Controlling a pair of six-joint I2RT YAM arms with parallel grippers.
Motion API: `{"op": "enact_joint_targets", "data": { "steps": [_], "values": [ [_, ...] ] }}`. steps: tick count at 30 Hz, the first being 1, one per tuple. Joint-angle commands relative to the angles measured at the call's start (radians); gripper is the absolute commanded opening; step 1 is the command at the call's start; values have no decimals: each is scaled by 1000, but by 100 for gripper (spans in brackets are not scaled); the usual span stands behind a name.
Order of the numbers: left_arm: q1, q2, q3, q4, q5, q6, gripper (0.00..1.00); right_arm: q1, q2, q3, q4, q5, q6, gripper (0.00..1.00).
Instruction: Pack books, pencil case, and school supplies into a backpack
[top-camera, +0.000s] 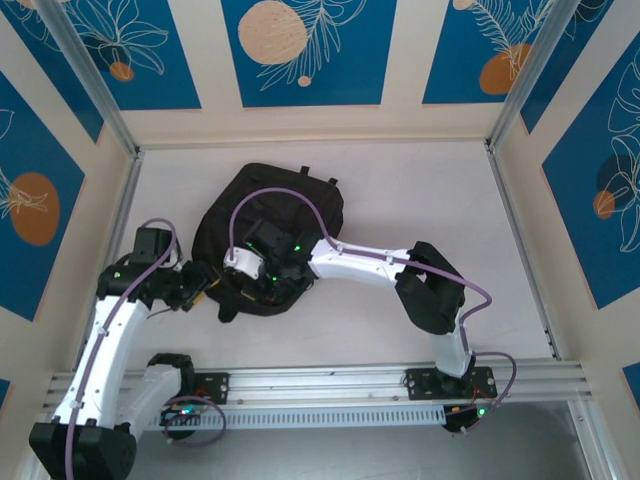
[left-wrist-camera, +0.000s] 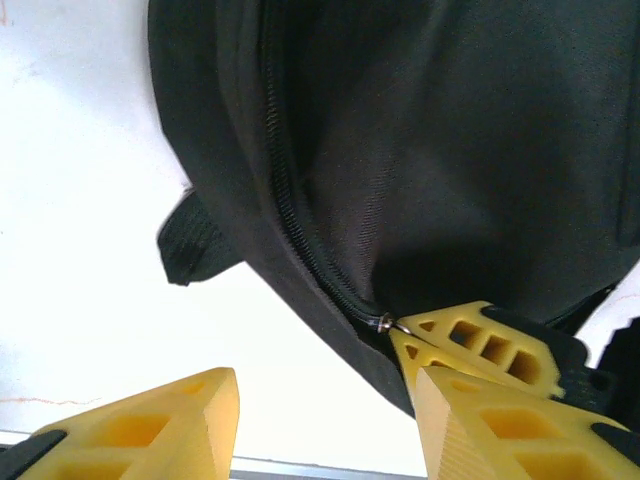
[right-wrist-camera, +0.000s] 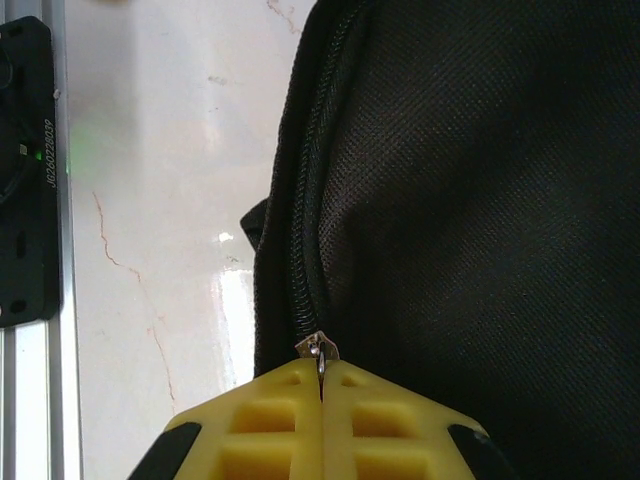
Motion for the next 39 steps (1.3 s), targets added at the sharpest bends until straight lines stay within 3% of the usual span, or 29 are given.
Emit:
{"op": "enact_joint_targets", "data": {
  "steps": [1, 17, 21, 30, 39],
  "values": [
    [15, -6, -19, 32, 43, -17, 49, -1, -46, -16, 47, -30, 26, 0],
    [16, 86, -157, 203, 36, -68, 40, 2, -59, -9, 49, -43, 35, 0],
    [15, 133, -143, 241, 26, -56, 31, 11, -62, 0, 0, -51, 4, 0],
    [16, 138, -156, 253, 29, -37, 2, 23, -68, -1, -69, -43, -27, 0],
    [16, 132, -137, 209, -53, 8, 0, 52, -60, 8, -240, -10, -132, 0]
  ]
}}
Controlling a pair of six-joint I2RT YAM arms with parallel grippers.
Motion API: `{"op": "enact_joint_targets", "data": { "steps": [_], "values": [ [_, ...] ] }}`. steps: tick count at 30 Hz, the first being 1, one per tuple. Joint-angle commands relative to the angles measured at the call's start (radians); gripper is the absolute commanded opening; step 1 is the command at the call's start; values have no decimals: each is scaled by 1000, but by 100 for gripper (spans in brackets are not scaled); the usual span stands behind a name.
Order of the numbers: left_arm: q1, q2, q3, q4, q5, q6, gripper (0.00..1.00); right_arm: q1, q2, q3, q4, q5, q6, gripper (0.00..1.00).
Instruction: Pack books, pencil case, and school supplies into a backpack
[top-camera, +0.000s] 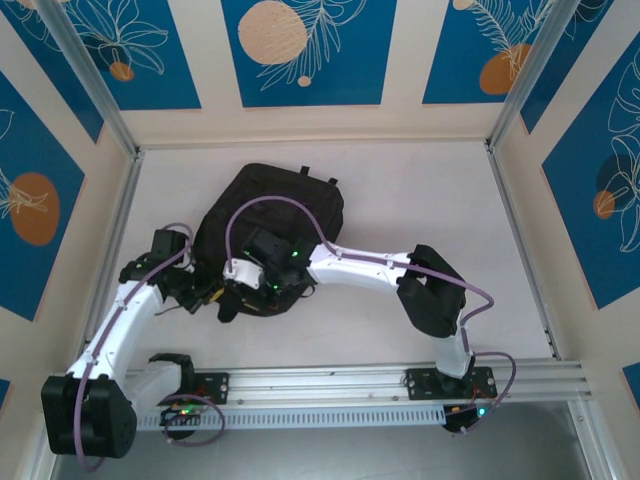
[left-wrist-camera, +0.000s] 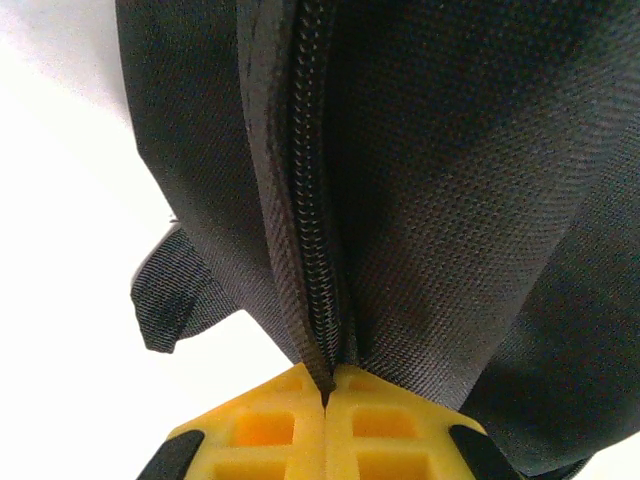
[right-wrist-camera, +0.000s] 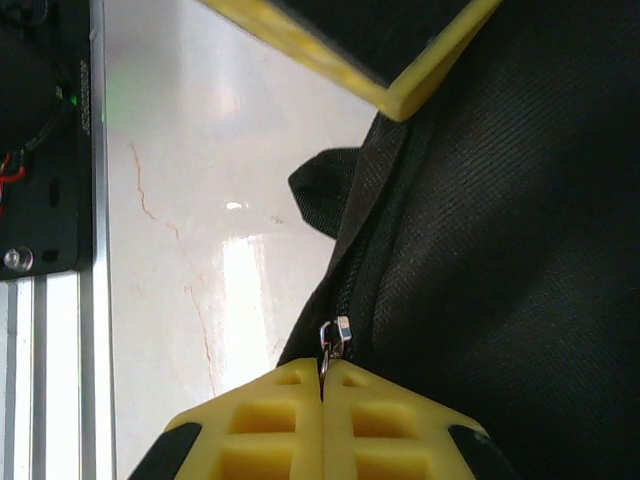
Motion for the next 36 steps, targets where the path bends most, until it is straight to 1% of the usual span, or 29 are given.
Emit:
{"op": "enact_joint_targets", "data": {
  "steps": [1, 4, 10, 13, 15, 16, 18, 19, 20, 24, 25, 28, 32, 34, 36],
  "values": [
    [13, -8, 17, -18, -105, 38, 0, 13, -51, 7, -179, -5, -76, 0],
    [14, 4, 26, -26, -133, 53, 0, 5, -73, -25, -231, 34, -112, 0],
    [20, 43, 55, -57, -180, 85, 0, -35, -139, -95, -277, 99, -152, 0],
    [21, 34, 69, -55, -138, 93, 0, -55, -154, -102, -276, 93, -142, 0],
    [22, 11, 64, -28, -65, 100, 0, -56, -155, -98, -264, 76, -127, 0],
    [21, -2, 59, -14, -21, 102, 6, -57, -153, -96, -259, 66, -120, 0],
    [20, -28, 55, -16, 20, 103, 17, -55, -145, -88, -253, 56, -111, 0],
    [19, -41, 56, -23, 32, 109, 22, -55, -142, -87, -251, 55, -111, 0],
    [20, -49, 59, -34, 35, 116, 24, -55, -141, -86, -251, 55, -112, 0],
    [19, -62, 65, -83, 20, 145, 40, -56, -143, -88, -250, 55, -121, 0],
    [20, -61, 58, -84, 21, 145, 42, -57, -145, -87, -247, 55, -121, 0],
    [19, -52, 25, -63, 36, 130, 41, -58, -143, -84, -243, 54, -121, 0],
    [19, -35, -5, -21, 38, 104, 38, -59, -141, -74, -242, 51, -119, 0],
    [19, -13, 10, -8, 17, 104, 35, -59, -141, -73, -245, 48, -120, 0],
    [20, 18, 32, -5, -6, 112, 29, -59, -143, -73, -250, 49, -125, 0]
  ]
}}
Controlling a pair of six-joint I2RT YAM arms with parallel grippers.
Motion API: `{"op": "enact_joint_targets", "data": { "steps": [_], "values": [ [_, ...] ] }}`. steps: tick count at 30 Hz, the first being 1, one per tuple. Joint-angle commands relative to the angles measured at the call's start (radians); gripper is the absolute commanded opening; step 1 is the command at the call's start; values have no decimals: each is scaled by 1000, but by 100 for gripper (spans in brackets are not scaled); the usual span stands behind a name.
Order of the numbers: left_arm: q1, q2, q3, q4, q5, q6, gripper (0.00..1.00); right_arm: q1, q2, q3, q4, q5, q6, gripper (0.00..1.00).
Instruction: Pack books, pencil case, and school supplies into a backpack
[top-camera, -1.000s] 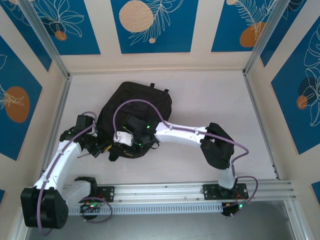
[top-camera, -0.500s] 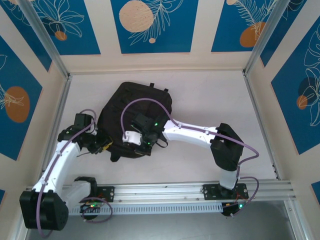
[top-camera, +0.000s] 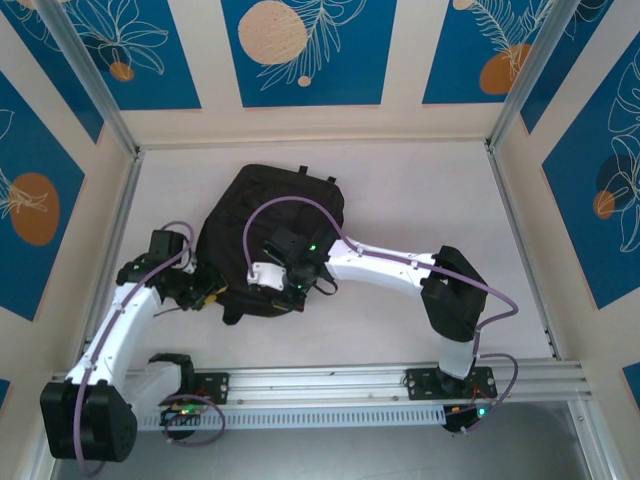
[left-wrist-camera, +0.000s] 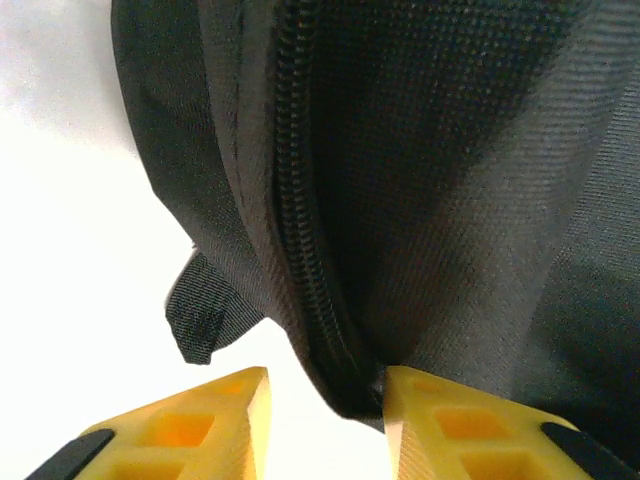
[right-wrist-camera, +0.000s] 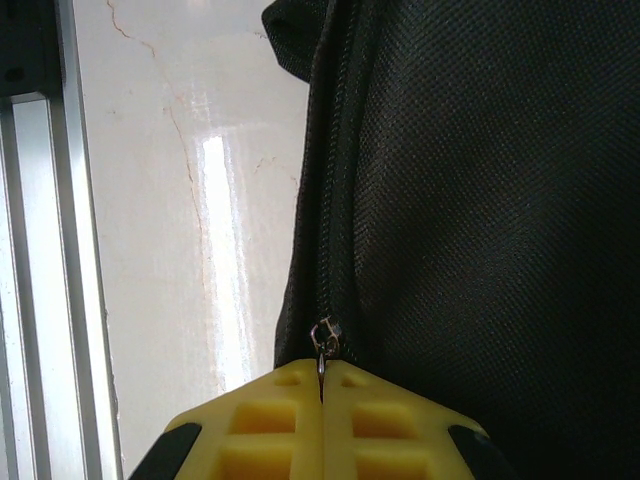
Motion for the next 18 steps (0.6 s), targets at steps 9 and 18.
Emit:
{"op": "enact_joint_targets", "data": {
  "steps": [9, 18],
  "values": [
    [19, 102, 99, -19, -209, 22, 0, -17, -59, -27, -178, 69, -210, 0],
    [38, 64, 135, -56, -298, 21, 0, -85, -109, -70, -182, 239, -330, 0]
  ]
}}
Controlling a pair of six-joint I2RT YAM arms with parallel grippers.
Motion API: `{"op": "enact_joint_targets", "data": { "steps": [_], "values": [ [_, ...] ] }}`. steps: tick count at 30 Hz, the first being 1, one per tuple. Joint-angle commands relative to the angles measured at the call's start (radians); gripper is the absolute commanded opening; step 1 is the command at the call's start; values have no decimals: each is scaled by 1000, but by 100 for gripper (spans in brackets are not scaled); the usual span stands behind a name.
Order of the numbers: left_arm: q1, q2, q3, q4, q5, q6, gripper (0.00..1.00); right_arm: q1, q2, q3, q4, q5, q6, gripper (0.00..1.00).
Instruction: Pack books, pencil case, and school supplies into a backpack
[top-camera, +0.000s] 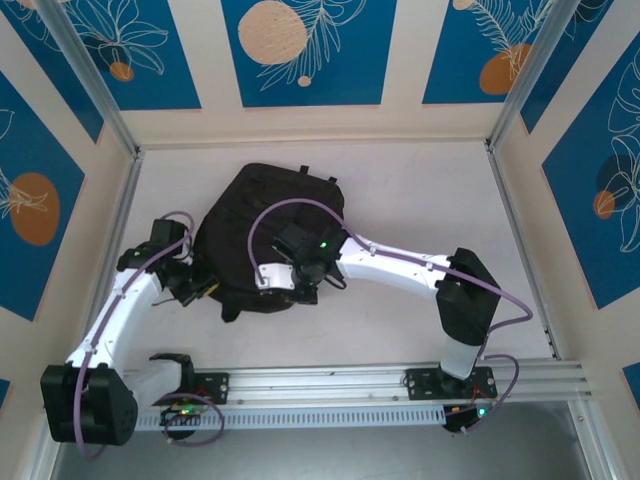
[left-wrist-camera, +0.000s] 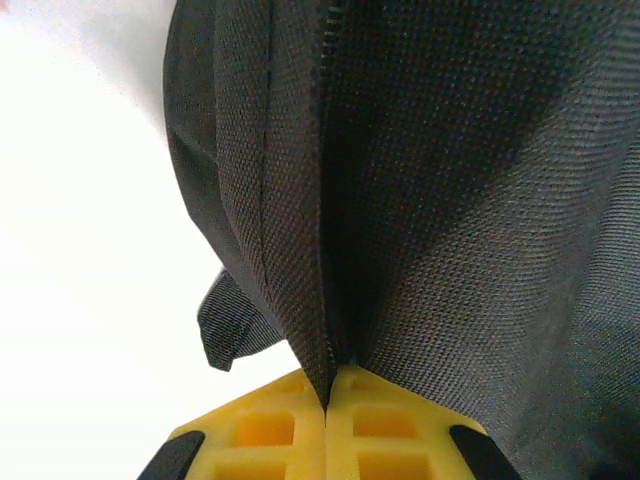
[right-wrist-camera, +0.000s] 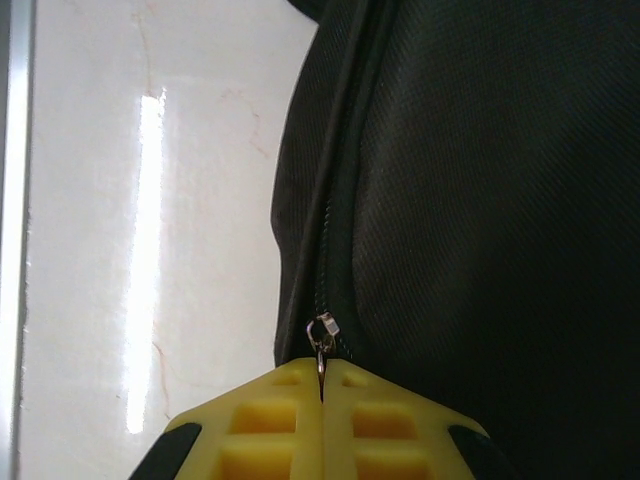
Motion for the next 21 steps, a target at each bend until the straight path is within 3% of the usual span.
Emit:
{"op": "enact_joint_targets", "data": {
  "steps": [1, 21],
  "values": [
    [40, -6, 38, -8, -195, 17, 0, -65, -39, -35, -137, 153, -65, 0],
    [48, -12, 50, -23, -214, 27, 0, -298, 12, -18, 101, 386, 47, 0]
  ]
}}
